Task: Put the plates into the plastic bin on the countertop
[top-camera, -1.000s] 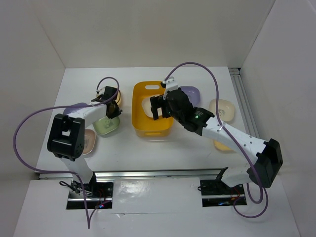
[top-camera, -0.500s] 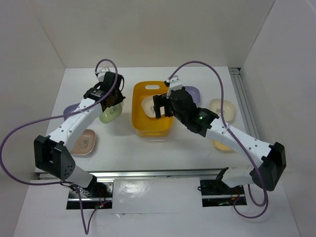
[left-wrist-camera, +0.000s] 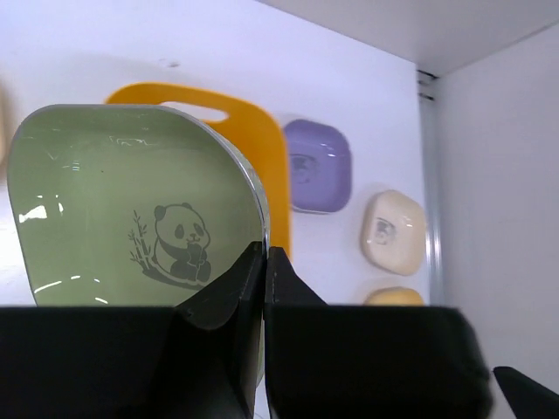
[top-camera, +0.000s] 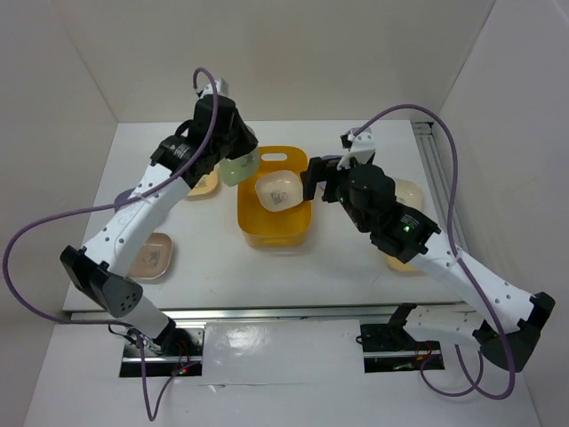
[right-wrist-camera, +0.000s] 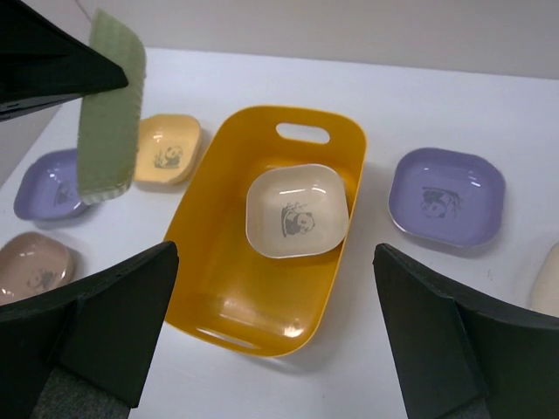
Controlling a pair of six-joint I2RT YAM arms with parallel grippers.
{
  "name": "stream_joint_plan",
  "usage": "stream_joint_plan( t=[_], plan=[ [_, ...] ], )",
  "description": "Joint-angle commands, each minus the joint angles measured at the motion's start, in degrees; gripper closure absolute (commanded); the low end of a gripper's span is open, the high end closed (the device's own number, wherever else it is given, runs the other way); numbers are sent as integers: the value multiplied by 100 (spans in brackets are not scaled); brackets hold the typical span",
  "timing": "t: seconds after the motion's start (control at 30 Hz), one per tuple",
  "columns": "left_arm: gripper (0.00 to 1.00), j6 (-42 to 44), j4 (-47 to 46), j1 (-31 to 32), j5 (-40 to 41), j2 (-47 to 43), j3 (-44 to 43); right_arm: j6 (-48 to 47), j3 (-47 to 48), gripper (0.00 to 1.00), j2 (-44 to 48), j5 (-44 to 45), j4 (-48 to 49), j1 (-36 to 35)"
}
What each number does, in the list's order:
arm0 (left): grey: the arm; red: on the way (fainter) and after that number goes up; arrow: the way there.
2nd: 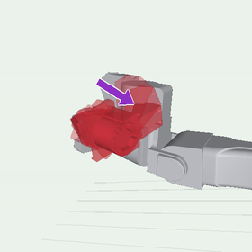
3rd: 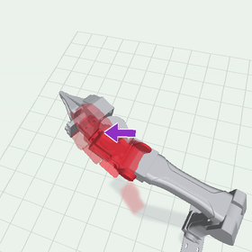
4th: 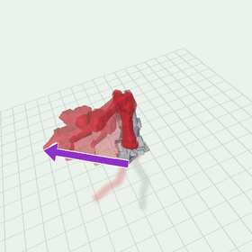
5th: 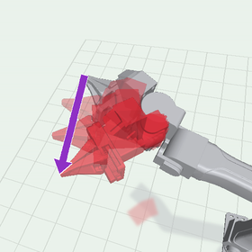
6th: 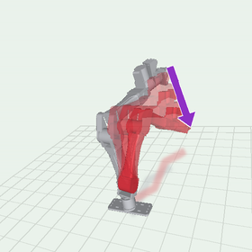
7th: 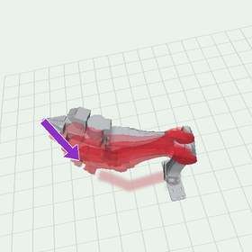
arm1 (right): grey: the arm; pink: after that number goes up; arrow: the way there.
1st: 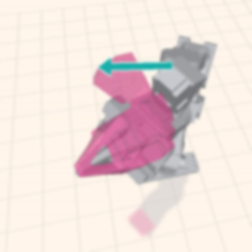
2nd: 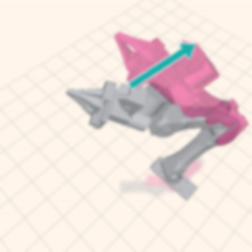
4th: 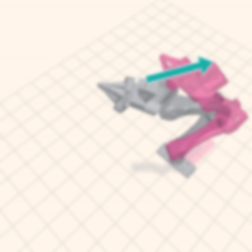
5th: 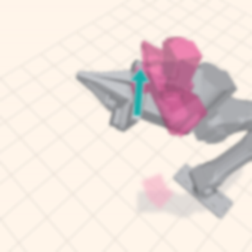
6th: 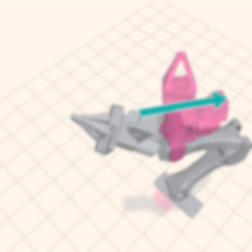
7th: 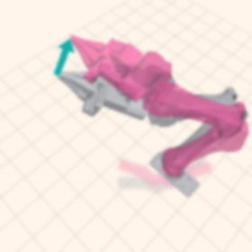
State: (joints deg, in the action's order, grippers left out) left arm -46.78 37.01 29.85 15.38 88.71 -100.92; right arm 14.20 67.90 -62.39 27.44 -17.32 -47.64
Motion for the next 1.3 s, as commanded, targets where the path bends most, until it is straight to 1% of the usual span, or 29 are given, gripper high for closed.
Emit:
stream_joint_plan(
  t=[0.0,0.07,0.1,0.17,0.23,0.33,0.4,0.53,0.67,0.83,1.03,1.17,1.23,1.27],
  plan=[
    [100,-68,-422,135,-535,410,-323,101,30,0,297,340,-148,-26],
    [100,-15,-695,136,-702,655,-524,101,30,0,298,402,-210,-26],
    [100,-67,-696,136,-703,996,-638,101,30,0,350,402,-262,-26],
    [100,-155,-695,136,-781,1288,-805,154,-31,0,411,402,-263,-26],
    [100,-322,-897,188,-922,1561,-736,154,-84,0,412,402,-263,-26],
    [100,-612,-1345,188,-984,1702,-551,154,-84,0,412,455,-316,-26],
    [100,-787,-1346,188,-696,1860,-498,154,-84,0,412,455,-368,-26],
    [100,-998,-1495,188,-527,1957,-551,154,-137,0,412,455,-421,-26],
    [100,-1412,-1776,188,-404,1957,-174,154,-189,0,412,455,-421,26],
    [100,-1614,-2285,241,-254,1957,370,101,-242,0,412,350,-421,26],
    [100,-1746,-2225,241,-131,2396,267,101,-356,0,412,297,-368,79],
    [100,-1694,-2225,241,-333,2617,30,101,-470,0,412,174,-368,141],
    [85,-1694,-2225,241,-394,2696,29,101,-471,0,412,174,-368,141],
    [80,-1694,-2225,241,-395,2696,29,101,-471,0,464,174,-368,141]
  ],
)
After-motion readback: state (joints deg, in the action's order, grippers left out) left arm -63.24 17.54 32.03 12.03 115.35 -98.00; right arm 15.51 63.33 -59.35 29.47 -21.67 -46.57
